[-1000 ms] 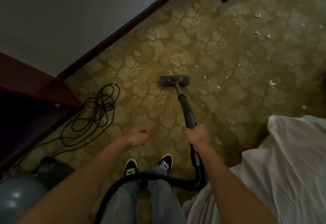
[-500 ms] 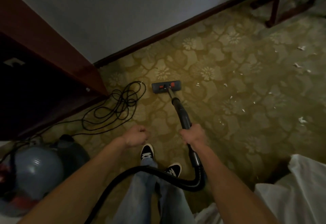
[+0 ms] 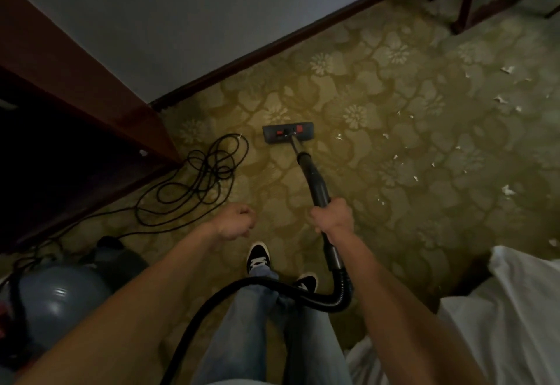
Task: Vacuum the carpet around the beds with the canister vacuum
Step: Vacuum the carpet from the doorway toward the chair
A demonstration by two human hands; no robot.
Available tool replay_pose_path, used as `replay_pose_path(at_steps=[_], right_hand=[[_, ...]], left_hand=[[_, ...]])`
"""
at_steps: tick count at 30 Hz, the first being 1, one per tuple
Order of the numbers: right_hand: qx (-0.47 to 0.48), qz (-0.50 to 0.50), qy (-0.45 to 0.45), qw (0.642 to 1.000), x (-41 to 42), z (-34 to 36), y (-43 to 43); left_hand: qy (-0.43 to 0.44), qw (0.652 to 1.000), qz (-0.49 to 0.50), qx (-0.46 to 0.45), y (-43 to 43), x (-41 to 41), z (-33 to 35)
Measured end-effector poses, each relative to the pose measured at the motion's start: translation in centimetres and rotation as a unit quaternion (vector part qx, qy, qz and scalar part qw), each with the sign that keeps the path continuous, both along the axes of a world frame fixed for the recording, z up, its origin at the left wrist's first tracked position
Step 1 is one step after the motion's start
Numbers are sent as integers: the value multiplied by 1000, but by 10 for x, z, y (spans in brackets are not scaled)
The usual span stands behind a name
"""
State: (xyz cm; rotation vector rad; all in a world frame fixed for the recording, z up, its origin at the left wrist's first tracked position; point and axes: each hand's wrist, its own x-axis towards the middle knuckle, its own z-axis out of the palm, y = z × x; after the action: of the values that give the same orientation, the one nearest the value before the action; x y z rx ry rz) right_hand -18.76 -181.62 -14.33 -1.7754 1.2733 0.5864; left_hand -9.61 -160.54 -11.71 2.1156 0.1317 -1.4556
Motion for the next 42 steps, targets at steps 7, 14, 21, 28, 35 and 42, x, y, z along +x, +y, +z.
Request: replay_pose_path(at_steps=[7, 14, 21, 28, 35, 42], right_hand=[[-15, -102, 10, 995, -5, -7, -50], [-29, -153, 12, 988, -30, -12, -99], [-11, -190, 29, 981, -68, -10, -120], [-8, -219, 53, 974, -119, -8, -102], [-12, -273, 56, 960, -174, 1, -71], [-14, -337, 65, 939, -216, 8, -41]], left_hand=[[27, 998, -60, 1, -39, 12, -3], [37, 996, -85, -2, -86, -4, -9], [41, 994, -104, -2, -124, -25, -5], [54, 984, -169, -9, -161, -50, -3], [65, 969, -239, -19, -177, -76, -2], [77, 958, -274, -28, -170, -84, -4]])
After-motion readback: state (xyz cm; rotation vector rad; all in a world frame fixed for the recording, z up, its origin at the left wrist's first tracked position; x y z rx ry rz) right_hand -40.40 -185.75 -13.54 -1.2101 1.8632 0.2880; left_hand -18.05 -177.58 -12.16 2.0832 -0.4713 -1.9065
